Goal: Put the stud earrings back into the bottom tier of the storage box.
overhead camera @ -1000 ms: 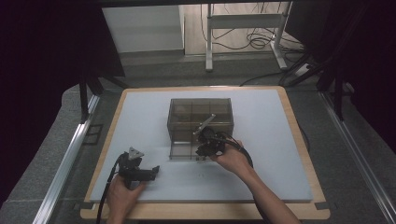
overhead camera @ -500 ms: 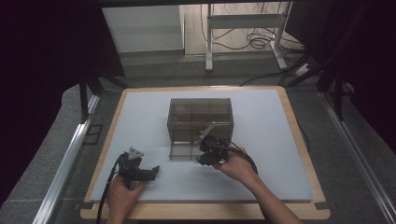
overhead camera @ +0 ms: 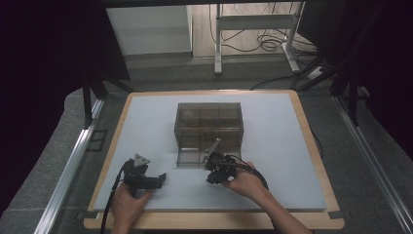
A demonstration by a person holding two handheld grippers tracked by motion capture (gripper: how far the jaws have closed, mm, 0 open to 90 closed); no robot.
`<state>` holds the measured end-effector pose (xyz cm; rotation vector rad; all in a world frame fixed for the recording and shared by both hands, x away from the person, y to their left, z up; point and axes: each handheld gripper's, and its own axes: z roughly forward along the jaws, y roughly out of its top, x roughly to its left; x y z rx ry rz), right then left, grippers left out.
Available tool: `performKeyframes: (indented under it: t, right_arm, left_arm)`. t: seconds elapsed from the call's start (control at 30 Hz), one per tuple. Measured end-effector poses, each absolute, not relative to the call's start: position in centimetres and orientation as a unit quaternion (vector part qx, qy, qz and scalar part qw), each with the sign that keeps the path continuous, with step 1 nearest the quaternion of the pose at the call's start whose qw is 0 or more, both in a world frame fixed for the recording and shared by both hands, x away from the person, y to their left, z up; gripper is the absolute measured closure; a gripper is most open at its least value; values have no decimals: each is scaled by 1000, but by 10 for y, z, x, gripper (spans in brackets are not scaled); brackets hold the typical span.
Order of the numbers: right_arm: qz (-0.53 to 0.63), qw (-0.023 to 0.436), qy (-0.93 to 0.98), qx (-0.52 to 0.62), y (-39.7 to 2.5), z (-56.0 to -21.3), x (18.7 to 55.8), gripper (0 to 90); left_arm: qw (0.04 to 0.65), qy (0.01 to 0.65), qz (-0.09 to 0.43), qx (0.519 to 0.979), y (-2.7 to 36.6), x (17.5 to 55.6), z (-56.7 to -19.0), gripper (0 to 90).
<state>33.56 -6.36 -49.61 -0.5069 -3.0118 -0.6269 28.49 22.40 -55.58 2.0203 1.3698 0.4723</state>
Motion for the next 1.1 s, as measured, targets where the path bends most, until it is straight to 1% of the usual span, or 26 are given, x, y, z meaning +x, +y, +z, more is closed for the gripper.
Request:
performKeyframes:
  t: [0.3,0.5,0.53,1.1]
  right_arm:
    - [-192,16,-969,-156,-61,-507,334,775]
    - [-182,-4,-972,-147,-58,-506,330,821]
    - [-180,-5,-973,-147,-58,-507,331,844]
    - [-193,14,-967,-163,-63,-503,337,852]
  left_arm:
    - [322,522,180,769,224,285,-556,0]
    - [322,521,180,769,224,285,-556,0]
    - [322,521,180,769,224,285,-556,0]
    - [321,520,181,771,224,285,-556,0]
